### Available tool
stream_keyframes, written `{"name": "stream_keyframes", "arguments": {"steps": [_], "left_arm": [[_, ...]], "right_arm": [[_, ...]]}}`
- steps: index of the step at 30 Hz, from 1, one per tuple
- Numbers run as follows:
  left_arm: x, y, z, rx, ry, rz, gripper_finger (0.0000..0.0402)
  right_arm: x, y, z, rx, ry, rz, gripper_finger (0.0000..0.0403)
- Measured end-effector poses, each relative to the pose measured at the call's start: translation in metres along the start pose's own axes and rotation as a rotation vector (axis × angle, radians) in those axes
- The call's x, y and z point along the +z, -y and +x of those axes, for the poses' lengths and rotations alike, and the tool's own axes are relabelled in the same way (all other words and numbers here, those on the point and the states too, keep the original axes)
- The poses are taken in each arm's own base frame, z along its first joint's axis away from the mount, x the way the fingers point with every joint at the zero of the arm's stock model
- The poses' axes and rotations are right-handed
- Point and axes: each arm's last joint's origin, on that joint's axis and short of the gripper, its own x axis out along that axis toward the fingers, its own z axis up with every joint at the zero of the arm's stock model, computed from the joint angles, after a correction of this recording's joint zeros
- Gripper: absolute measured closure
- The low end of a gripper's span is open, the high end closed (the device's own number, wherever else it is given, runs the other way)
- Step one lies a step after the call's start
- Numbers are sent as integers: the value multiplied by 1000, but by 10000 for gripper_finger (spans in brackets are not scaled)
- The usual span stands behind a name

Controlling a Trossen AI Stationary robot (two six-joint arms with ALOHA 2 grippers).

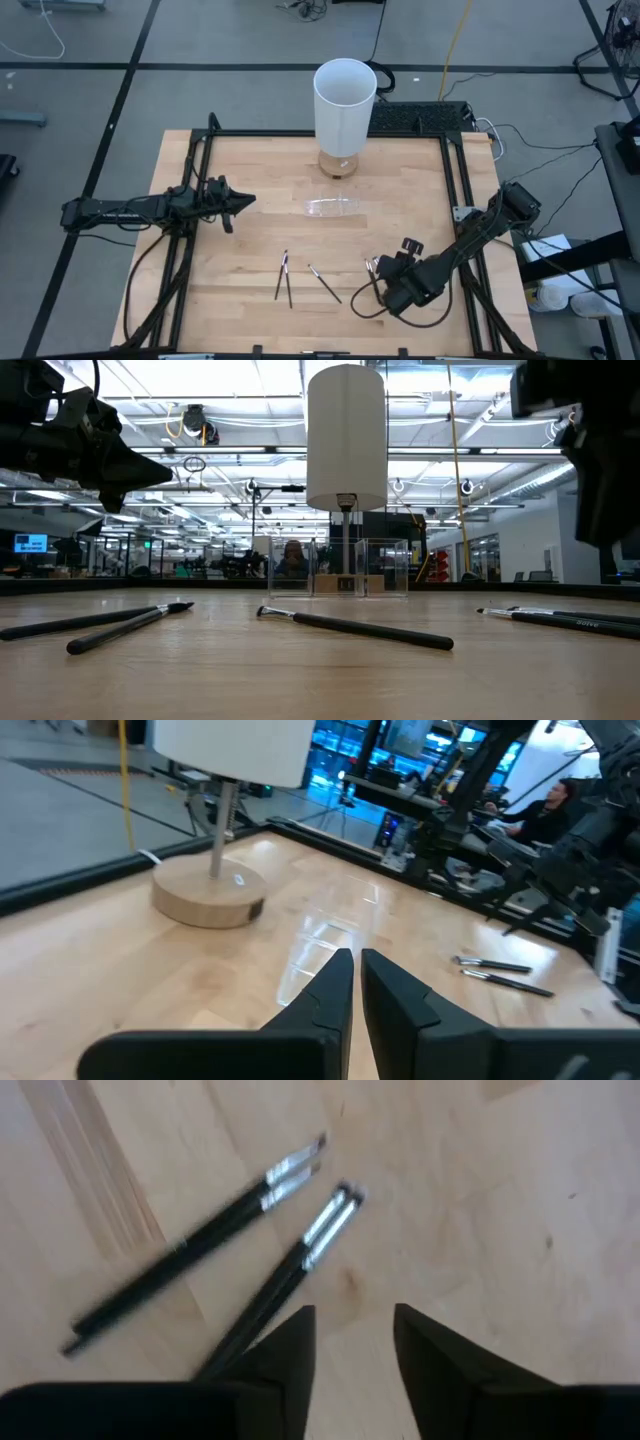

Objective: Put items in baskets/containers
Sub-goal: Put the eyeshadow brush into the the transparent organizer

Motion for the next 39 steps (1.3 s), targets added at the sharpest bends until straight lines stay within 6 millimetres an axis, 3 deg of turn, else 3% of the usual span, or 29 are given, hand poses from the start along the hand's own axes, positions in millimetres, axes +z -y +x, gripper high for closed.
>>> {"name": "stream_keyframes", "arguments": {"steps": [10, 22, 39], "left_arm": [[0, -1, 0, 40, 13, 21, 371], [1, -2, 0, 63, 21, 5, 371], [1, -2, 0, 62, 20, -5, 371]], "right_arm": [[6, 0, 13, 40, 34, 56, 234], [-1, 1, 26, 51, 36, 147, 234], [4, 2, 30, 36, 78, 183, 234]]}}
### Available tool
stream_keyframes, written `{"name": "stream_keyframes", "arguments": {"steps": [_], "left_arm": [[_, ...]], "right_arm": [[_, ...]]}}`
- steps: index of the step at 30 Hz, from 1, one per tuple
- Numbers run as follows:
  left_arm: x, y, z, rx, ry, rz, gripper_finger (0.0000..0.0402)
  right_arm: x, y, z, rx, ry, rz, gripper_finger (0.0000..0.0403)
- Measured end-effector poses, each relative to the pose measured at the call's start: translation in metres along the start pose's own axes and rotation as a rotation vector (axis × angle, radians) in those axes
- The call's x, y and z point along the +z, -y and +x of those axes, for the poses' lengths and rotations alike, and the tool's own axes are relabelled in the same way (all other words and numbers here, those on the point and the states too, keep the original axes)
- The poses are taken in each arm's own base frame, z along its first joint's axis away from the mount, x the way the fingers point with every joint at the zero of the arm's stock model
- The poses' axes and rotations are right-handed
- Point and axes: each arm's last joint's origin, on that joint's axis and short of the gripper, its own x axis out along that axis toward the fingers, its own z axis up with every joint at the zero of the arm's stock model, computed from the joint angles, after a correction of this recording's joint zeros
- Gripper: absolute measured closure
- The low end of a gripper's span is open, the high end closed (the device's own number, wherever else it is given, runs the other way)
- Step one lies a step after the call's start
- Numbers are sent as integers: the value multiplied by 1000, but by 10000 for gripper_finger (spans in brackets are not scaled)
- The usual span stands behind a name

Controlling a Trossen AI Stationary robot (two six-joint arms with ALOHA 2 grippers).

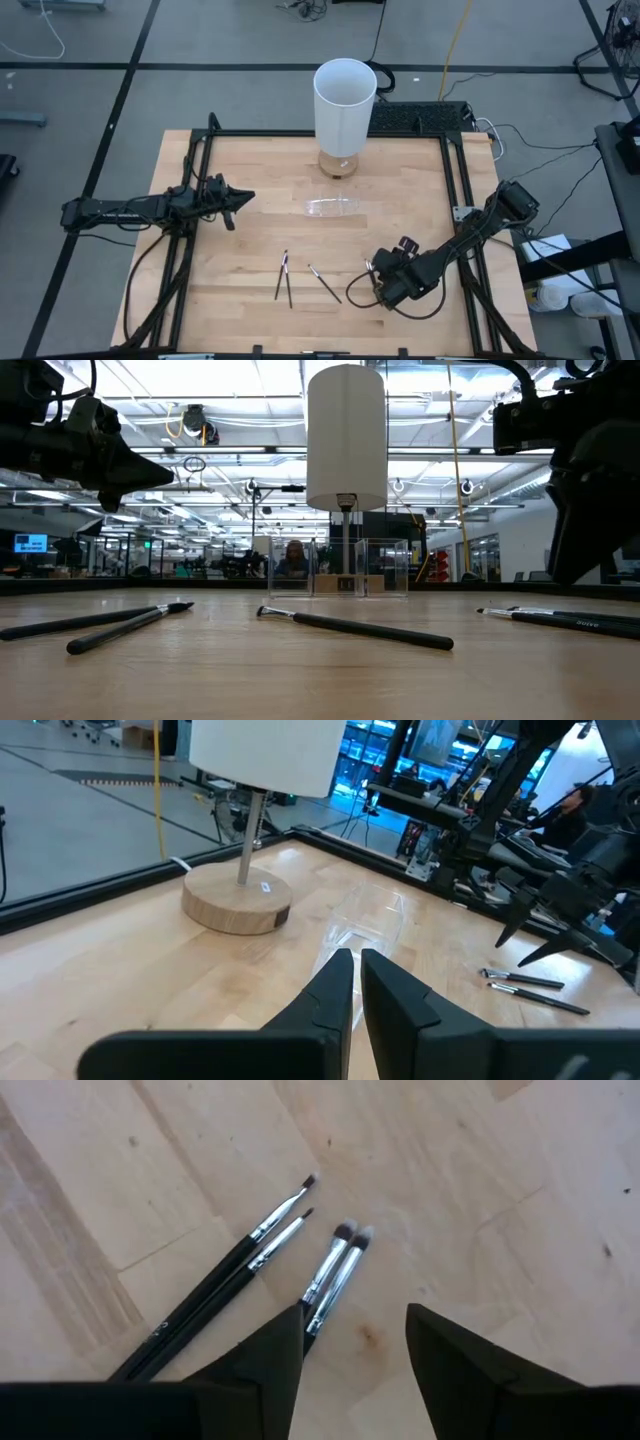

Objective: Put items in baskets/containers
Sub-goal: Put the eyeshadow brush into the the transparent organizer

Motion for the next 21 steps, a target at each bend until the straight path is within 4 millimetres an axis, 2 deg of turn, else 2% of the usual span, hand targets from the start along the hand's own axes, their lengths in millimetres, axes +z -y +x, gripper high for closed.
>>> {"name": "stream_keyframes", "arguments": {"steps": [9, 21], "left_arm": [[-1, 1, 0, -30, -19, -1, 371], [-1, 1, 0, -26, -17, -2, 371]], "right_arm": [[-4, -4, 11, -29, -36, 16, 234], [-4, -5, 11, -20, -31, 23, 234]]}}
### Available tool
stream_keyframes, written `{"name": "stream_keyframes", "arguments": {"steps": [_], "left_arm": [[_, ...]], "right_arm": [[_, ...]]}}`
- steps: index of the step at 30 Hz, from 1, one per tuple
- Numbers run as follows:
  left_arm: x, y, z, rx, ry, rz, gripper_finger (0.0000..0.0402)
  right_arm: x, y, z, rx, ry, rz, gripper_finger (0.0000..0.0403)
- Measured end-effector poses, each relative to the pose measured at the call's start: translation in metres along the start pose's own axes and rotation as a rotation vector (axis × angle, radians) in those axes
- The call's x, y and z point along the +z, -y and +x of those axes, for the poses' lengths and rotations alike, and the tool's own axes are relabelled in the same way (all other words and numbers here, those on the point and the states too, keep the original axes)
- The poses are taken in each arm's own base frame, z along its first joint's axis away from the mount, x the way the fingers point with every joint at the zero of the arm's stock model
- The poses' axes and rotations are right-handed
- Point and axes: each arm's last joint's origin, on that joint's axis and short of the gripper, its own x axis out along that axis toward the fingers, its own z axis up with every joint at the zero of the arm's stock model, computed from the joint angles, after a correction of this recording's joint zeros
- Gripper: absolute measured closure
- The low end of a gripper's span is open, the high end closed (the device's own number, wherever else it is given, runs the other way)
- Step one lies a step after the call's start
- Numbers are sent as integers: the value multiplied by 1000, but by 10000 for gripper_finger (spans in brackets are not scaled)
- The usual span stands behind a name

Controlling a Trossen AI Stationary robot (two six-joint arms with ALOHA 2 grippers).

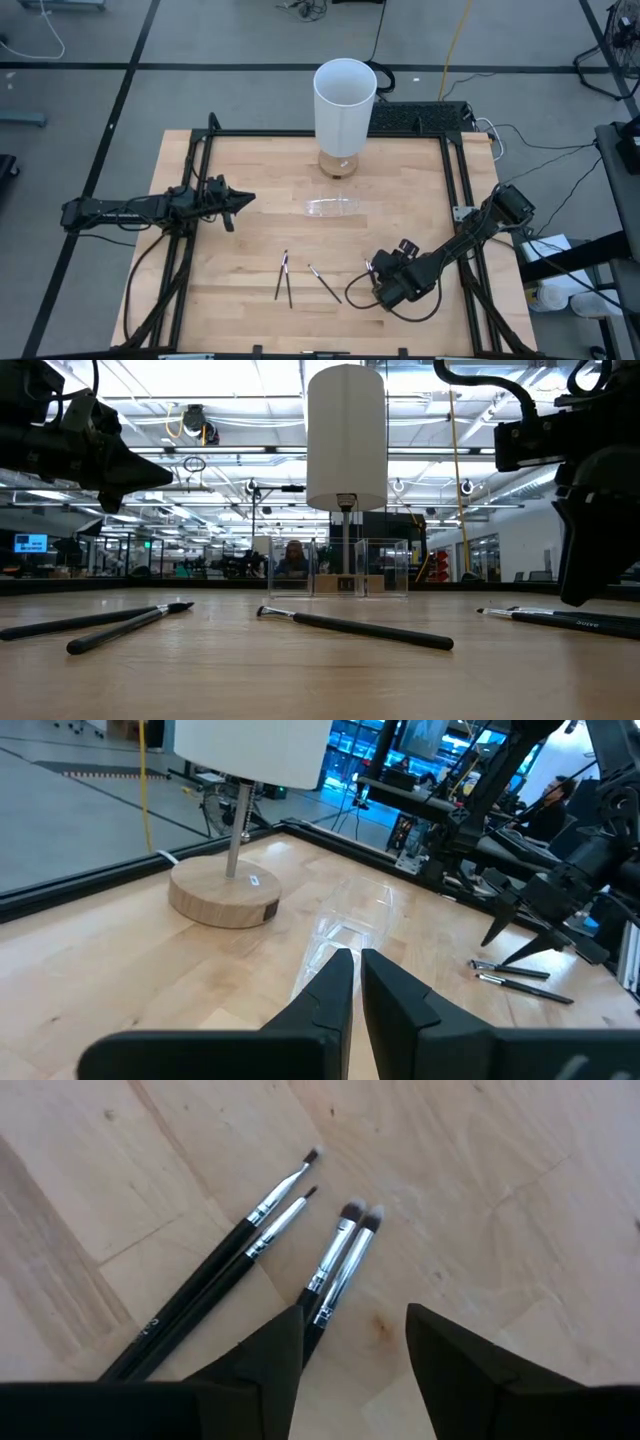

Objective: Put items in baskets/containers
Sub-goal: Put the eyeshadow brush into the the transparent organizer

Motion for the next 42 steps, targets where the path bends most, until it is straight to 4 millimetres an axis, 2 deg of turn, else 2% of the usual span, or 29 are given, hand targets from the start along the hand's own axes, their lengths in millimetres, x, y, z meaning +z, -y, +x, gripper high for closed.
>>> {"name": "stream_keyframes", "arguments": {"steps": [14, 21, 28, 42], "left_arm": [[0, 0, 0, 1, 1, -12, 371], [0, 0, 0, 1, 1, -12, 371], [0, 0, 0, 2, 1, -12, 371], [0, 0, 0, -5, -1, -14, 371]], "right_arm": [[0, 1, 0, -7, -2, 18, 234], [-9, 7, 12, -20, -9, 18, 234], [-11, 10, 14, -27, -13, 33, 234], [-21, 17, 10, -54, -211, 37, 234]]}}
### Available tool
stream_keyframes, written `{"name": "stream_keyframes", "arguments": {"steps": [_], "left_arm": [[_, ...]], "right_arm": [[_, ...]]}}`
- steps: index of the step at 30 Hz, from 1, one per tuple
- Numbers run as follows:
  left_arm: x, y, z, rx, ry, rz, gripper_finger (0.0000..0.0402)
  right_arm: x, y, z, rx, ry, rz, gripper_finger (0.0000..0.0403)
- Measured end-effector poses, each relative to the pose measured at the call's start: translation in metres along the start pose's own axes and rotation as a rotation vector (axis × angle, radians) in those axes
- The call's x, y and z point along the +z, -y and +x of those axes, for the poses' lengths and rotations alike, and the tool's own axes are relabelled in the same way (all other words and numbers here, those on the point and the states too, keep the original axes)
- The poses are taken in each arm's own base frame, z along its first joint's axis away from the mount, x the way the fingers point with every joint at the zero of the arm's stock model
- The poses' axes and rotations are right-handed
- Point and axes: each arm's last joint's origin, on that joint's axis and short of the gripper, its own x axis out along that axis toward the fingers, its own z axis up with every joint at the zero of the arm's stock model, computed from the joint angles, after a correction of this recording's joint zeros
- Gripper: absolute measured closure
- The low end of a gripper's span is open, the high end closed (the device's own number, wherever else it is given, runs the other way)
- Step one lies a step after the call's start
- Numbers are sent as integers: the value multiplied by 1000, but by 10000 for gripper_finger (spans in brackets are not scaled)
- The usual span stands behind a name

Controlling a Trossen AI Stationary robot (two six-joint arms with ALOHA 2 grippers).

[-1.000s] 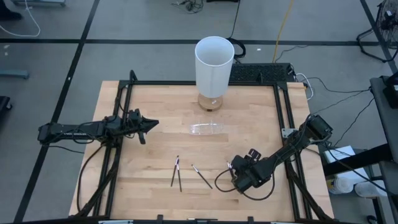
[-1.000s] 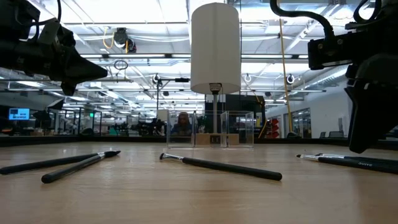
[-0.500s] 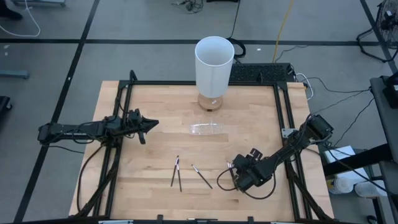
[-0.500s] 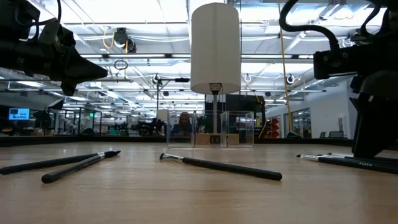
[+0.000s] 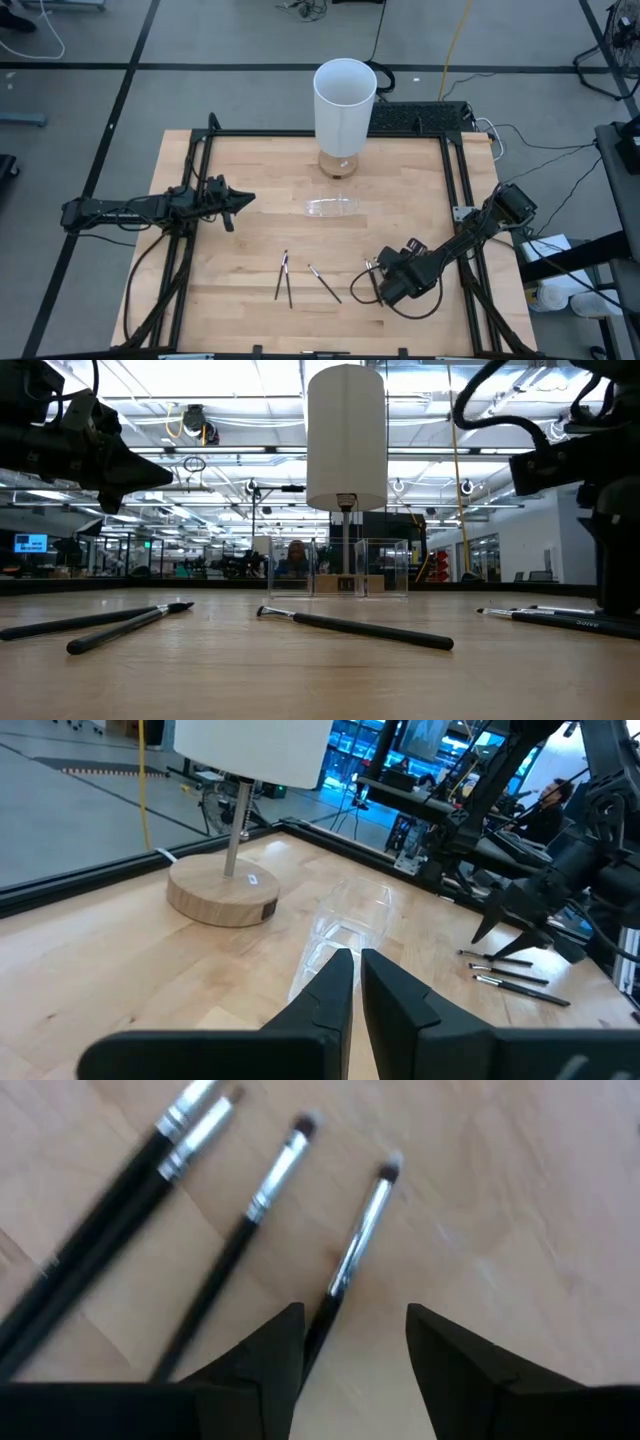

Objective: Put items in baskets/containers
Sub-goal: Put the eyeshadow brush into the the transparent organizer

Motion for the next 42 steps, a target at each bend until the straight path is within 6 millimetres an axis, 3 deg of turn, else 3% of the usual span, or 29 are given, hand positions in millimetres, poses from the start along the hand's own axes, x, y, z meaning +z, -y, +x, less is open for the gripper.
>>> {"name": "stream_keyframes", "arguments": {"steps": [13, 25, 35, 42], "left_arm": [[0, 0, 0, 0, 0, 0, 371], [0, 0, 0, -1, 0, 0, 371], [0, 0, 0, -3, -1, 0, 371], [0, 0, 0, 1, 1, 6, 371]], "right_arm": [[-2, 1, 0, 41, -200, 139, 234], [-1, 5, -2, 10, -152, 159, 234], [-7, 25, 36, 71, -252, 214, 266], [-7, 36, 34, 116, -241, 238, 285]]}}
